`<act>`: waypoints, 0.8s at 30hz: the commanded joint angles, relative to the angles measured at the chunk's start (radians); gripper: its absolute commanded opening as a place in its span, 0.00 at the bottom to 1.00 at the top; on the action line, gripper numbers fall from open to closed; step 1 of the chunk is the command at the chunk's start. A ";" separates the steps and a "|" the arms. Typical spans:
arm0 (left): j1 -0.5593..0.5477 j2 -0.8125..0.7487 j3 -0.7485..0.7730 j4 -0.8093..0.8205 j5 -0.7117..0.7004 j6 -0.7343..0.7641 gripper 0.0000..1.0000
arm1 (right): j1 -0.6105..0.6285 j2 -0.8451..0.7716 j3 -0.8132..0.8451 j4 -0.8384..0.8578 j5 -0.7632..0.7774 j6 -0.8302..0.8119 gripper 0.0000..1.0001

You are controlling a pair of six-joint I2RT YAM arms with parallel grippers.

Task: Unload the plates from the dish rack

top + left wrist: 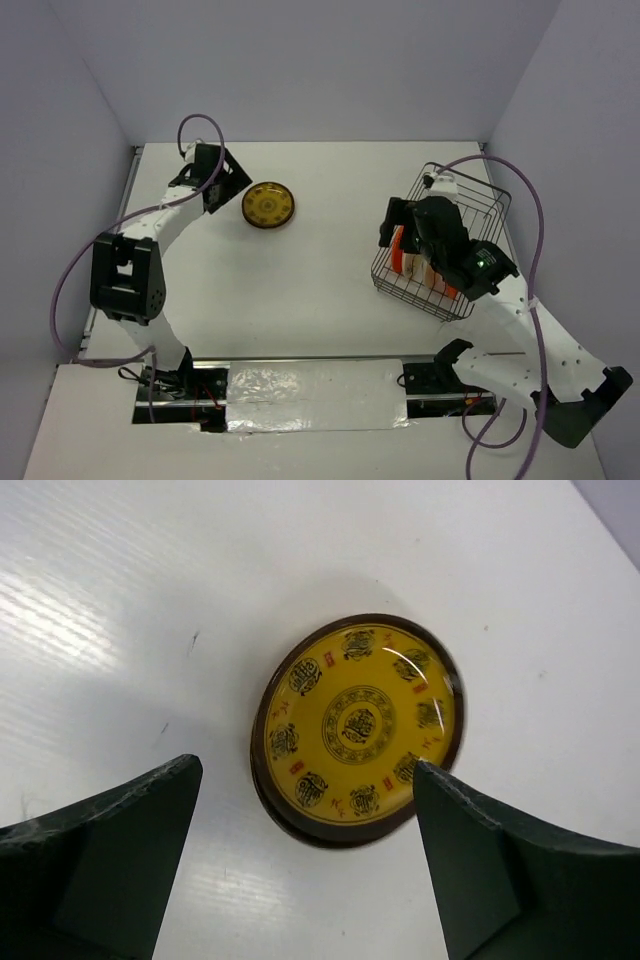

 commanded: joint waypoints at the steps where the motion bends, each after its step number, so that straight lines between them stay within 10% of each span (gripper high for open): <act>1: -0.022 -0.158 0.070 -0.190 -0.073 -0.010 0.99 | -0.153 -0.004 -0.092 -0.008 0.023 0.083 0.98; 7: -0.096 -0.470 -0.092 -0.253 0.020 0.138 1.00 | -0.338 0.060 -0.145 0.087 -0.080 0.037 0.58; 24: -0.115 -0.792 -0.371 -0.353 0.034 0.254 1.00 | -0.362 0.248 -0.183 0.216 -0.120 0.098 0.25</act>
